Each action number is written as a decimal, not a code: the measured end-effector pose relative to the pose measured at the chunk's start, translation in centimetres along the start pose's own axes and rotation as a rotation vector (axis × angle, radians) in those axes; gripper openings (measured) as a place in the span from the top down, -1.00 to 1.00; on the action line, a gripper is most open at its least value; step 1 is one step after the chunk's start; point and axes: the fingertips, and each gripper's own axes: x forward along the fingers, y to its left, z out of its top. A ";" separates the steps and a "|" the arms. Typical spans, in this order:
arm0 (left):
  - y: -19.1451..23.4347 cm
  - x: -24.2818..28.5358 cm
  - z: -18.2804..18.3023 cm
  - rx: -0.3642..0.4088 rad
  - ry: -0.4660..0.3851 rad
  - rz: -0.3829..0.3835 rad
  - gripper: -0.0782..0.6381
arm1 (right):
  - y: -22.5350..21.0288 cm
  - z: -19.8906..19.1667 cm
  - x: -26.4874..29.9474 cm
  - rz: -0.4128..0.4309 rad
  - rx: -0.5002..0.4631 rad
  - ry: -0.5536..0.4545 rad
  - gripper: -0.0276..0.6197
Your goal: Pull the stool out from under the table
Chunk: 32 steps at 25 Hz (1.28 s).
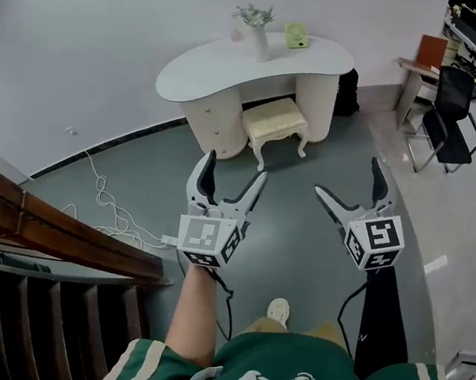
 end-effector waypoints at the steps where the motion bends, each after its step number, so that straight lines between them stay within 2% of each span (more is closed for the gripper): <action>1: 0.5 0.3 -0.2 -0.008 -0.002 0.000 -0.46 | 0.1 -0.2 0.6 0.002 -0.006 0.007 -0.92; 10: 3.6 2.9 -0.8 -0.013 -0.003 0.005 -0.46 | -0.6 -0.3 4.5 -0.001 0.002 -0.004 -0.91; 20: 5.1 3.7 0.0 0.071 0.012 0.011 -0.46 | -0.9 0.5 6.4 0.007 0.000 -0.038 -0.89; 27: 5.9 4.7 0.3 0.062 0.022 0.028 -0.46 | -2.3 1.3 6.7 -0.019 -0.001 -0.068 -0.82; 32: 6.4 5.6 -0.4 0.055 0.020 0.055 -0.46 | -3.5 0.4 7.5 -0.018 -0.005 -0.076 -0.78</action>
